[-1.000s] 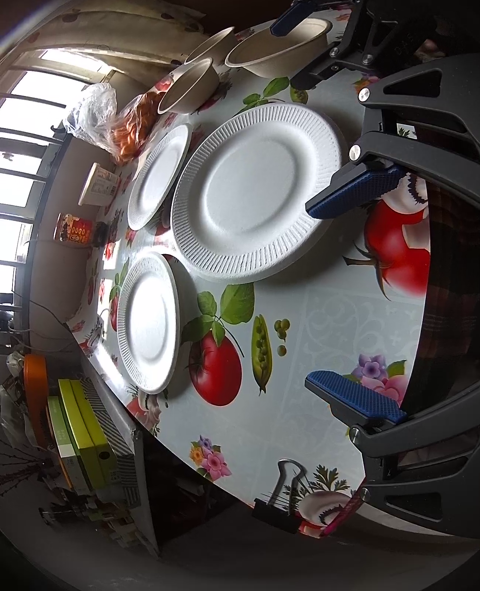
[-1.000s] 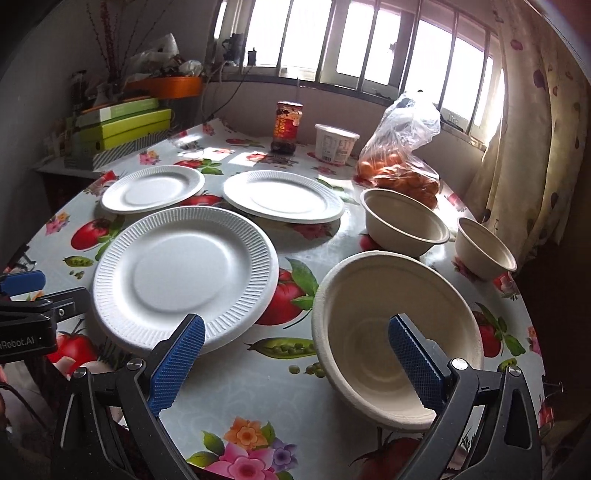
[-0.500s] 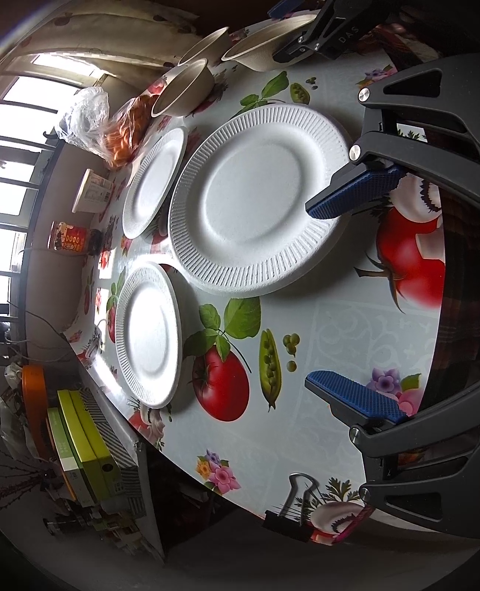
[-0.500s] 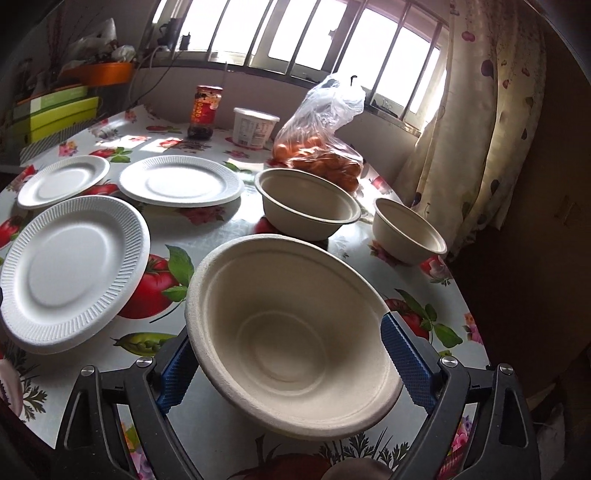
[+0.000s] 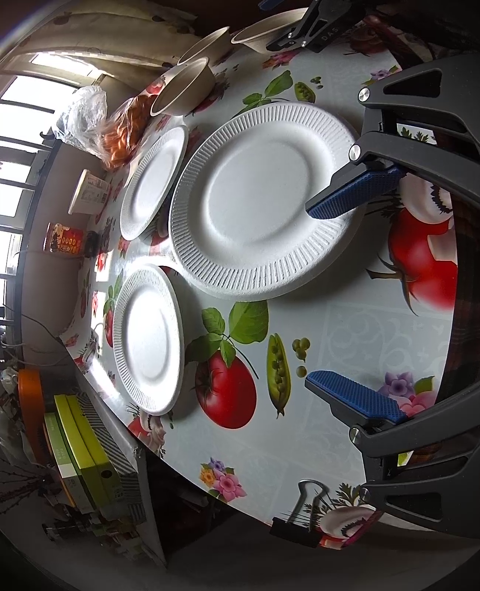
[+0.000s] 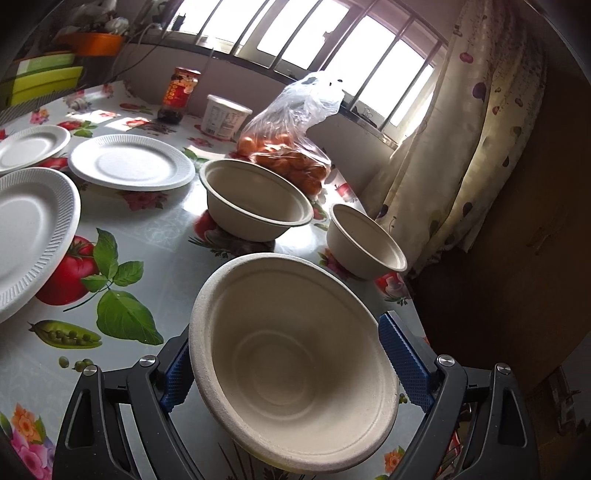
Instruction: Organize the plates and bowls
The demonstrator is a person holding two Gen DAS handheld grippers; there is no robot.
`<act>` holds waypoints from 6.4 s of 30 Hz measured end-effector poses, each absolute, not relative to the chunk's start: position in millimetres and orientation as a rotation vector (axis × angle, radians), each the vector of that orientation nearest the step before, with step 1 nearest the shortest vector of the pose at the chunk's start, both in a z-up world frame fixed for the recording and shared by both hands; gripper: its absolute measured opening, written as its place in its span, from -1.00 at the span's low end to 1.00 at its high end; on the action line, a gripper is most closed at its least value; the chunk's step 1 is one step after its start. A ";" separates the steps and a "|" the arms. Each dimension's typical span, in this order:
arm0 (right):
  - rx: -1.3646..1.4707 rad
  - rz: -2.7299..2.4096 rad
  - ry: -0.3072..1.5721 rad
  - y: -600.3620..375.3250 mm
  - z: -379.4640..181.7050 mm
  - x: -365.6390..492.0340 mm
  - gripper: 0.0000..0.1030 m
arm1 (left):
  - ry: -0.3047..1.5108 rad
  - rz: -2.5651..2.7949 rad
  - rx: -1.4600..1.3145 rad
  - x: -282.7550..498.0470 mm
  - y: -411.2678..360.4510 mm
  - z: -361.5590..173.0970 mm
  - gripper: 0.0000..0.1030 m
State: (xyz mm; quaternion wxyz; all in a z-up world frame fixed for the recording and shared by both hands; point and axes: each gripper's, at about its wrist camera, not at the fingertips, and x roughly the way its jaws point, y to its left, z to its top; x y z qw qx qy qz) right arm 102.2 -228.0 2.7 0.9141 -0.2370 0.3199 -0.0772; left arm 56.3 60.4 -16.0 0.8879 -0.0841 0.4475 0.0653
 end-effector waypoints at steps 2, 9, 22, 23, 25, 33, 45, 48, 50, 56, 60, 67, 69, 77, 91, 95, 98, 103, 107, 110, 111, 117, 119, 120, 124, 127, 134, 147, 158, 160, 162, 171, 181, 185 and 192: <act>-0.481 -0.145 0.660 -228.2 4.5 102.4 0.77 | 0.936 0.134 -0.175 58.1 61.6 -16.4 0.65; -0.412 -0.010 0.604 -216.4 27.5 90.3 0.77 | 0.941 0.099 -0.203 64.4 67.4 -13.8 0.65; -0.164 0.393 0.704 -168.0 57.6 93.6 0.78 | 0.944 0.049 -0.261 80.1 84.4 -2.6 0.65; -0.128 0.429 0.733 -164.2 55.5 97.2 0.78 | 0.952 0.054 -0.266 81.5 85.9 -3.1 0.65; -0.087 0.466 0.772 -155.4 48.7 103.7 0.78 | 0.958 0.063 -0.262 82.7 87.9 -3.5 0.65; -0.056 0.456 0.879 -146.8 19.7 123.6 0.77 | 0.955 0.062 -0.286 88.5 97.2 -6.0 0.65; -0.026 0.457 0.953 -144.8 -4.3 140.5 0.38 | 0.973 0.003 -0.326 98.7 94.9 -16.5 0.33; -0.016 0.455 0.957 -147.1 -5.5 142.0 0.25 | 0.976 0.001 -0.328 100.2 94.9 -16.7 0.22; -0.015 0.457 0.959 -147.6 -6.2 142.3 0.16 | 0.977 -0.003 -0.325 100.6 94.4 -17.0 0.21; -0.005 0.456 0.979 -147.6 -10.1 144.3 -0.07 | 0.988 -0.021 -0.325 103.5 92.2 -19.1 0.01; -0.002 0.456 0.979 -147.9 -10.5 144.5 -0.25 | 0.992 -0.026 -0.326 105.5 91.8 -19.2 -0.18; 0.005 0.465 0.981 -146.8 -10.8 145.8 -0.41 | 0.995 -0.032 -0.325 107.2 90.5 -19.4 -0.32; 0.007 0.469 0.982 -146.6 -10.8 145.9 -0.47 | 0.995 -0.033 -0.325 107.7 90.4 -19.5 -0.34; 0.014 0.472 0.978 -145.5 -9.7 144.6 -0.52 | 0.999 -0.042 -0.324 108.0 86.8 -20.0 -0.50; 0.014 0.473 0.966 -141.4 1.1 147.8 -0.59 | 0.979 -0.033 -0.324 109.5 94.5 -9.2 -0.50; 0.008 0.478 0.964 -136.6 6.6 151.0 -0.59 | 0.969 -0.025 -0.321 111.1 98.7 -2.3 -0.50; 0.006 0.487 0.962 -131.7 12.2 154.8 -0.59 | 0.959 -0.019 -0.323 112.0 103.2 3.6 -0.50; -0.006 0.519 0.944 -118.2 28.2 163.3 -0.60 | 0.934 0.004 -0.314 114.7 114.0 17.6 -0.50; -0.006 0.543 0.933 -105.3 40.9 170.7 -0.62 | 0.917 0.018 -0.314 120.0 127.0 30.0 -0.50; -0.009 0.560 0.929 -92.5 48.6 177.2 -0.63 | 0.902 0.036 -0.320 125.6 137.3 39.3 -0.50; -0.011 0.562 0.926 -88.2 50.9 179.3 -0.63 | 0.894 0.042 -0.318 127.2 140.5 42.3 -0.50; -0.010 0.589 0.926 -65.3 61.6 196.3 -0.63 | 0.879 0.077 -0.323 137.6 161.0 54.0 -0.50; -0.008 0.601 0.930 -57.3 64.7 202.4 -0.63 | 0.877 0.090 -0.327 141.7 167.6 57.2 -0.50; -0.009 0.603 0.932 -53.3 66.4 205.4 -0.63 | 0.875 0.093 -0.328 143.5 170.7 59.0 -0.50; -0.023 0.613 0.937 -37.0 72.4 215.9 -0.63 | 0.871 0.114 -0.327 151.6 183.2 64.1 -0.50; -0.025 0.622 0.948 -26.6 73.8 225.2 -0.63 | 0.870 0.130 -0.318 158.1 191.4 66.3 -0.50; -0.012 0.616 1.003 -4.1 58.5 252.0 -0.63 | 0.903 0.163 -0.311 179.0 208.7 56.6 -0.50; -0.039 0.600 1.089 18.0 14.8 289.0 -0.63 | 0.992 0.196 -0.314 214.2 223.0 17.0 -0.50; -0.071 0.597 1.095 29.1 1.9 295.1 -0.62 | 1.027 0.215 -0.318 225.1 228.7 0.8 -0.50; -0.077 0.595 1.093 30.2 0.8 295.5 -0.61 | 1.029 0.218 -0.318 226.4 228.8 -0.6 -0.49; -0.083 0.593 1.091 31.0 -0.1 295.5 -0.60 | 1.030 0.220 -0.319 227.2 229.0 -1.7 -0.49; -0.106 0.590 1.069 33.6 -1.4 293.9 -0.57 | 1.041 0.228 -0.315 229.1 228.8 -5.3 -0.46; -0.126 0.590 1.055 35.7 -1.5 293.4 -0.55 | 1.047 0.249 -0.303 230.4 227.7 -6.3 -0.46; -0.129 0.586 1.055 35.1 -1.6 293.1 -0.49 | 1.044 0.255 -0.300 230.0 227.7 -5.4 -0.46; -0.124 0.582 1.026 31.1 5.1 289.8 -0.33 | 1.025 0.263 -0.297 224.9 227.5 1.0 -0.46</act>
